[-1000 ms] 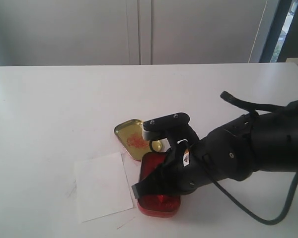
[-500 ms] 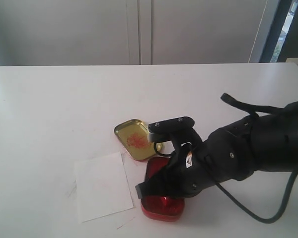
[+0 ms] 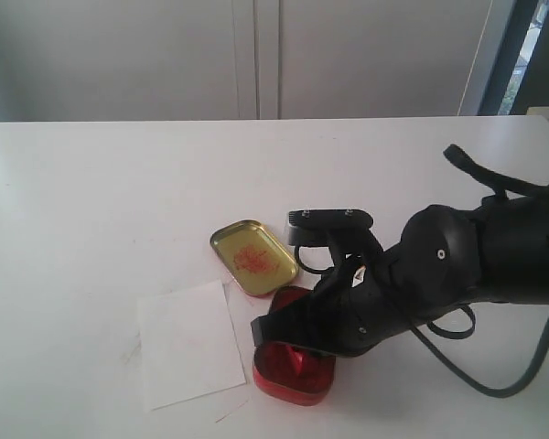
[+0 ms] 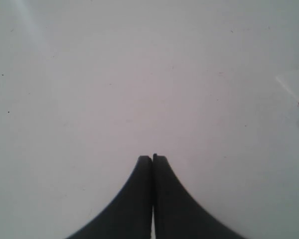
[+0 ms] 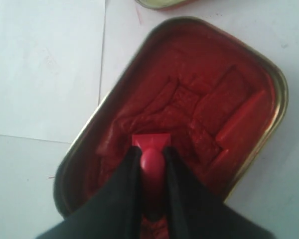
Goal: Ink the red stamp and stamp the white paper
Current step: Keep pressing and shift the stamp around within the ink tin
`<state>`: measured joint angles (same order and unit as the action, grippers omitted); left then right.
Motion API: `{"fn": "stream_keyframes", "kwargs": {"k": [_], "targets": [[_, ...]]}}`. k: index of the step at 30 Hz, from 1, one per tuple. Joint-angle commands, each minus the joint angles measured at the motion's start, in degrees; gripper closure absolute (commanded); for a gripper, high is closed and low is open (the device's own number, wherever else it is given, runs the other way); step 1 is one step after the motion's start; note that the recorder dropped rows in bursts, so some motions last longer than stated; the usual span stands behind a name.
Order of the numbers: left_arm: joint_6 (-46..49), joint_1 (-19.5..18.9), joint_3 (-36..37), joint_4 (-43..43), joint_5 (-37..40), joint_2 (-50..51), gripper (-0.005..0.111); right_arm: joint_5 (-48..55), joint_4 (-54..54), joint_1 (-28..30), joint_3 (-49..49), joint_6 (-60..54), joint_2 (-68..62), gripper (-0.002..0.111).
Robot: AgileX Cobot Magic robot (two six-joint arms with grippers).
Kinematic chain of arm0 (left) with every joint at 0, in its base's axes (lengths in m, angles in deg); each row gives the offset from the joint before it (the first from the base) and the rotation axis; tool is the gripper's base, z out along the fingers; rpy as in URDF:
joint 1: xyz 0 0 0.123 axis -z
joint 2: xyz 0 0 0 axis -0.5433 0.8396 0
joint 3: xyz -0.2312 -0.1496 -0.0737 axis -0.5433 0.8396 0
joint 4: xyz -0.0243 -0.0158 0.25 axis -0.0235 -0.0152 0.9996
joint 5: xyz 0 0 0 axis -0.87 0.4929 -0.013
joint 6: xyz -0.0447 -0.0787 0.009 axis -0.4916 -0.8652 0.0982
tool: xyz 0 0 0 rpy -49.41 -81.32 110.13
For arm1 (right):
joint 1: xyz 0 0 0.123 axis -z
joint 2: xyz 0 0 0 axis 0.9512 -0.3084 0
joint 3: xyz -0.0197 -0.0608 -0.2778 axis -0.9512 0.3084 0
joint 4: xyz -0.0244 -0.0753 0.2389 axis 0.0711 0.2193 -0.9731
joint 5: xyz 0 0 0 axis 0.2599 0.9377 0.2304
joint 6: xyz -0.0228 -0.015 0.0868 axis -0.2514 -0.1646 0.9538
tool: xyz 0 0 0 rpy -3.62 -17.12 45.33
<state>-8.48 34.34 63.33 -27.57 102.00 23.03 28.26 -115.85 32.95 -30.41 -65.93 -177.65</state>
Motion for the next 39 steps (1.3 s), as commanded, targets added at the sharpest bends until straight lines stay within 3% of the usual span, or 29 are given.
{"fn": "stream_keyframes", "kwargs": {"k": [1, 11, 15, 17, 20, 22, 25, 27, 39], "targets": [[-0.2, -0.1, 0.5, 0.0, 0.2, -0.2, 0.107, -2.5, -0.1, 0.3, 0.1, -2.4, 2.1, 0.108], [-0.2, -0.1, 0.5, 0.0, 0.3, -0.2, 0.107, -7.7, 0.2, 0.2, 0.7, -1.7, 2.2, 0.108], [-0.2, -0.1, 0.5, 0.0, 0.3, -0.2, 0.107, -1.7, -0.3, -0.1, -0.7, -1.9, 0.6, 0.108], [-0.2, -0.1, 0.5, 0.0, 0.3, -0.2, 0.107, -6.5, 1.2, -0.5, 0.3, -2.0, 0.5, 0.108], [-0.2, -0.1, 0.5, 0.0, 0.3, -0.2, 0.107, -1.6, 1.1, -0.2, -0.4, -1.9, 0.1, 0.108], [-0.2, -0.1, 0.5, 0.0, 0.3, -0.2, 0.107, -6.2, 2.6, -1.1, 1.1, -2.1, -0.3, 0.108], [-0.2, -0.1, 0.5, 0.0, 0.3, -0.2, 0.107, -0.4, 2.1, -0.9, -0.2, -0.9, 0.2, 0.108], [-0.2, -0.1, 0.5, 0.0, 0.3, -0.2, 0.107, -4.4, 3.5, -1.5, 0.4, -1.6, 0.6, 0.108], [-0.2, -0.1, 0.5, 0.0, 0.3, -0.2, 0.107, -3.3, 4.5, -1.4, -0.4, -0.3, -1.1, 0.108]]}}
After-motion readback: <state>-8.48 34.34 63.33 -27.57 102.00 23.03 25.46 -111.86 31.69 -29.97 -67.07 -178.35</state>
